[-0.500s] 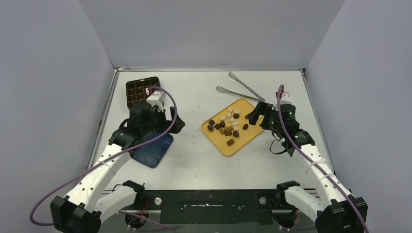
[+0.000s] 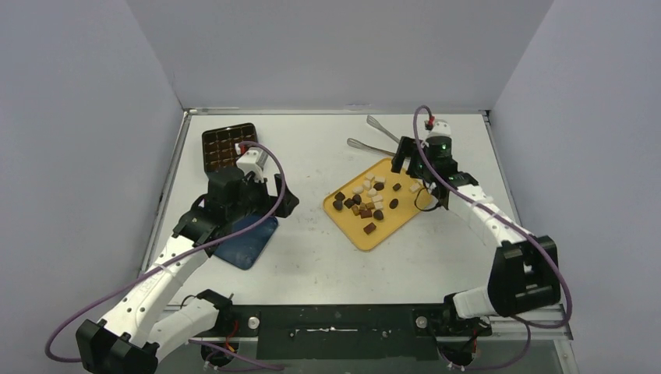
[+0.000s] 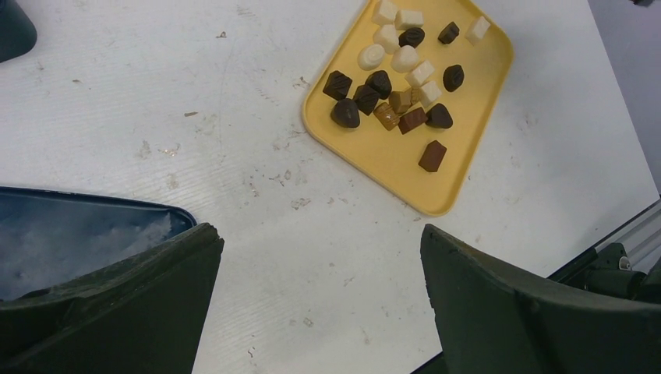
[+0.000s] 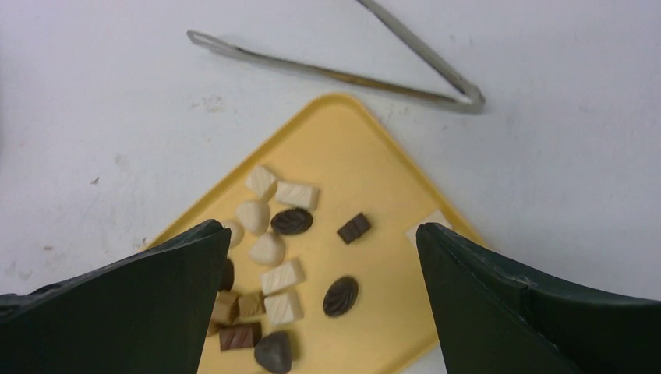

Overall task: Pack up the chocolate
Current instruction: Pick up the clamp from the center of the board.

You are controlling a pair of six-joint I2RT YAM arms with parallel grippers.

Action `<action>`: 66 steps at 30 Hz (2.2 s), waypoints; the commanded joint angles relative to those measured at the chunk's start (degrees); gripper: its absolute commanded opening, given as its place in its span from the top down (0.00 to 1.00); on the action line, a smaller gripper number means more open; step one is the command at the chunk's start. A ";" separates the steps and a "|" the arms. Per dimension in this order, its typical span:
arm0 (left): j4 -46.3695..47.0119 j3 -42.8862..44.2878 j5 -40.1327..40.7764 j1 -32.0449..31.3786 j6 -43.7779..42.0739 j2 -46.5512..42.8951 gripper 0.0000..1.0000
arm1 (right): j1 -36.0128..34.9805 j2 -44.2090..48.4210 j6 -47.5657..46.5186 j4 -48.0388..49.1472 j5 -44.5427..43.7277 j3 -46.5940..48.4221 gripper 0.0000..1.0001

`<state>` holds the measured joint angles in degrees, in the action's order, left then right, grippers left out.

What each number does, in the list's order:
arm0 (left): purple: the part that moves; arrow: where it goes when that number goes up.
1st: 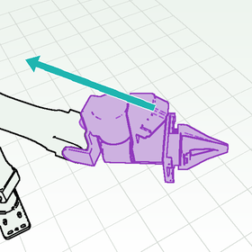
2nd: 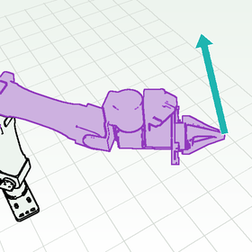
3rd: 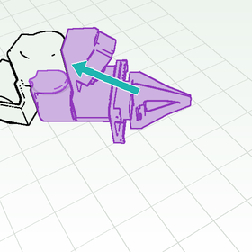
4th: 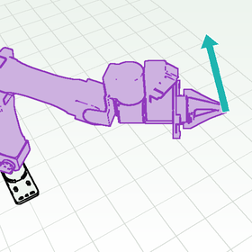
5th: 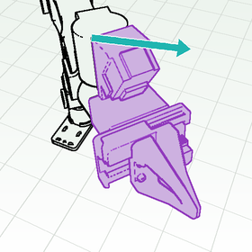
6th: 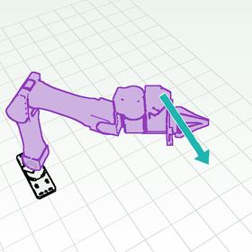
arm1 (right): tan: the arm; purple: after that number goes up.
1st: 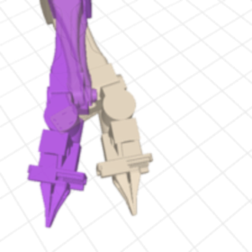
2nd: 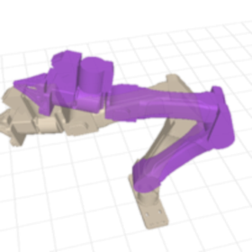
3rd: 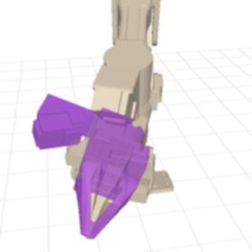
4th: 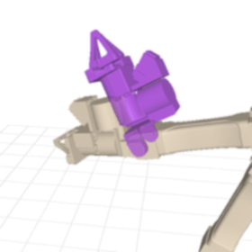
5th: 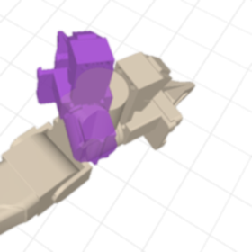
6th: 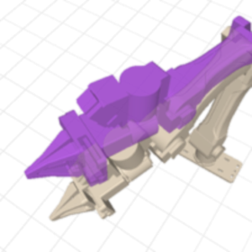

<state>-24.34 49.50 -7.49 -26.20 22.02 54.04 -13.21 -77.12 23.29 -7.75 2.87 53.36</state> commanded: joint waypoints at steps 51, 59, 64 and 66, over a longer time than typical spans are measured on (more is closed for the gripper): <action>-1.44 1.20 5.13 -1.23 0.04 -1.92 0.04 | 4.74 -51.55 -25.72 -4.70 1.16 55.84 1.00; -4.66 3.07 12.10 -0.57 0.97 -2.79 0.05 | -0.79 -47.75 -6.05 -12.51 -7.24 58.72 1.00; -4.93 3.09 13.06 -0.55 1.27 -3.93 0.03 | -9.05 -42.47 7.63 -6.39 -10.57 47.53 1.00; -4.91 3.01 13.21 -0.52 1.27 -3.86 0.03 | -12.32 -42.43 12.77 -6.28 -12.10 46.27 1.00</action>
<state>-29.15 49.63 3.77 -26.94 22.87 51.20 -18.87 -124.31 21.67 -17.56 -4.67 102.78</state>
